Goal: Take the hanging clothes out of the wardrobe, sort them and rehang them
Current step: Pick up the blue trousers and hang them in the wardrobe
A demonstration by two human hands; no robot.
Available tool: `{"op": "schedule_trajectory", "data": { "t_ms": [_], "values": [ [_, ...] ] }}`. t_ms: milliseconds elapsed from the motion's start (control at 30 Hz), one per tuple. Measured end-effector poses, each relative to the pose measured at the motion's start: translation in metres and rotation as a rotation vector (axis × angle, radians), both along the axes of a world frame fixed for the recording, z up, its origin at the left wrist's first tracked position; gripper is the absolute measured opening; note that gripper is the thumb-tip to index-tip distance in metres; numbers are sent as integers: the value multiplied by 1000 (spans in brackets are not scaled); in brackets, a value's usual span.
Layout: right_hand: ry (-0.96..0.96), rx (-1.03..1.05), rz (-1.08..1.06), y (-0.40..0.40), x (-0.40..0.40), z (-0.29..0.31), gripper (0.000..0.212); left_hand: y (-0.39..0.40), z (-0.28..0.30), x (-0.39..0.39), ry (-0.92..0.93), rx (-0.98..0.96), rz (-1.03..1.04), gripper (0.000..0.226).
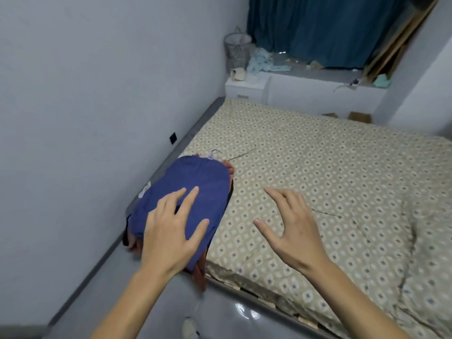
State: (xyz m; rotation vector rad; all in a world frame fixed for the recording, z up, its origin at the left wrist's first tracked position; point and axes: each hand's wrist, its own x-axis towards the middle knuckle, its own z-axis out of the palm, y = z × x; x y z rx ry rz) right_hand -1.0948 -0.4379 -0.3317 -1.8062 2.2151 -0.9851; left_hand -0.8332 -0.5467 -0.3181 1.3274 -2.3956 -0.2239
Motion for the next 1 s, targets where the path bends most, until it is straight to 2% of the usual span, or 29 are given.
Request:
{"op": "schedule_trajectory", "data": {
  "t_ms": [167, 467, 867, 1000],
  "values": [
    [-1, 3, 81, -93, 47, -11, 68, -79, -16, 52, 33, 23, 84, 70],
    [-16, 89, -10, -223, 100, -34, 68, -245, -29, 98, 0, 57, 5, 71],
    [-97, 179, -88, -353, 45, -95, 68, -394, -86, 49, -99, 124, -61, 70],
    [-97, 238, -127, -397, 28, -127, 65, -450, -121, 31, -129, 179, -98, 70]
  ]
}}
